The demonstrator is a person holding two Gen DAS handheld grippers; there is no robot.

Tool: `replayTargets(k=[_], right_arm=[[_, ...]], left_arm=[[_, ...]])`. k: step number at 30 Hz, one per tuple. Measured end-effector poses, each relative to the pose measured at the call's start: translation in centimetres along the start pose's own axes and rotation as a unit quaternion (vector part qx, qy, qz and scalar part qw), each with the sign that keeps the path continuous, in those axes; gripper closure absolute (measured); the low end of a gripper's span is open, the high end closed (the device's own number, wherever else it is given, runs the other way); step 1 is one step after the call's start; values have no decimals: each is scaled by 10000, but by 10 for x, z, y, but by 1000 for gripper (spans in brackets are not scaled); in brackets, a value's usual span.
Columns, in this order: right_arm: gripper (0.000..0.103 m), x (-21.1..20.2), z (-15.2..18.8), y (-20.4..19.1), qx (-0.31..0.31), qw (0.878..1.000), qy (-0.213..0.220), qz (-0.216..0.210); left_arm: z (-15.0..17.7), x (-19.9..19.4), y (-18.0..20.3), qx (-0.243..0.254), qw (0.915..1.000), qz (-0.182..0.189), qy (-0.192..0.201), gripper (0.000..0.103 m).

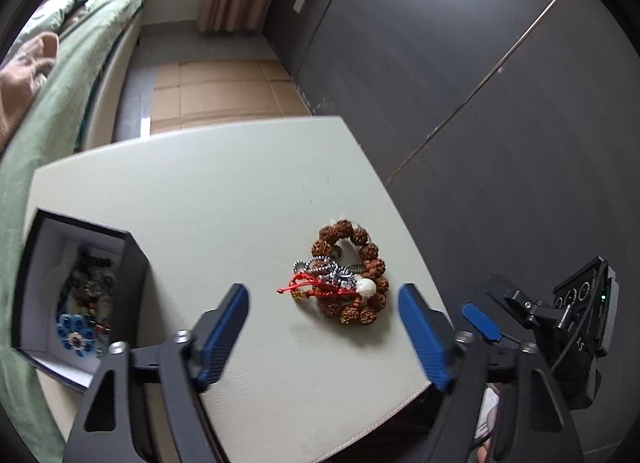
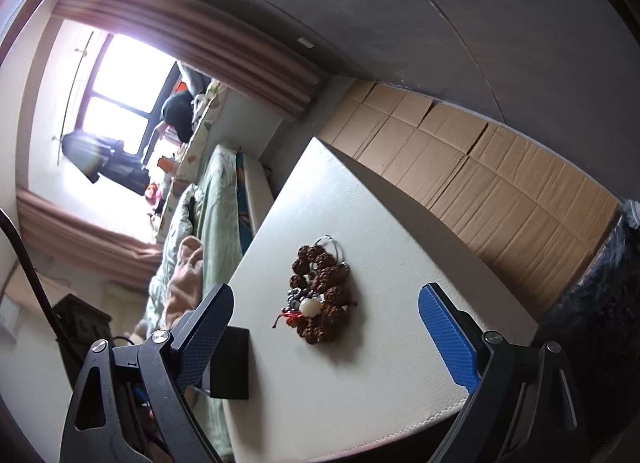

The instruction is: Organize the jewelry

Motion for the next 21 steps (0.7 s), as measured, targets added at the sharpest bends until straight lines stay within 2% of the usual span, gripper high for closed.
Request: replayTargets(k=[1,4,8,10,21], right_arm=[[14,0,0,2,41,10000,-20,12],[15,1,2,3,64,9999,-57,66],[15,4,2,3,42,9998,-141,140],[15,5,2,2,34,9998,-168,141],[15,10,1,6,81,9996,-262,107]], left_arm=[[0,6,-1,-38,10000,-12,-67,40],[1,19,-1,-119,9997,18,-219,49],[0,31,8,-33,9997,27,-252,52],[-2,36,12,67,9996,-28,-275,60],[-11,75,23,485,9956,-494,-626,64]])
Point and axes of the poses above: each gripper's, at about its wrist camera, not at the fingertips, and x roughly the way its jaws point, y to its right, z to its underside, the point moved 3 cm from there along x, roughly the way its jaws point, and after that the axes turned 11 degrees about -x, right-handed, at the moved point
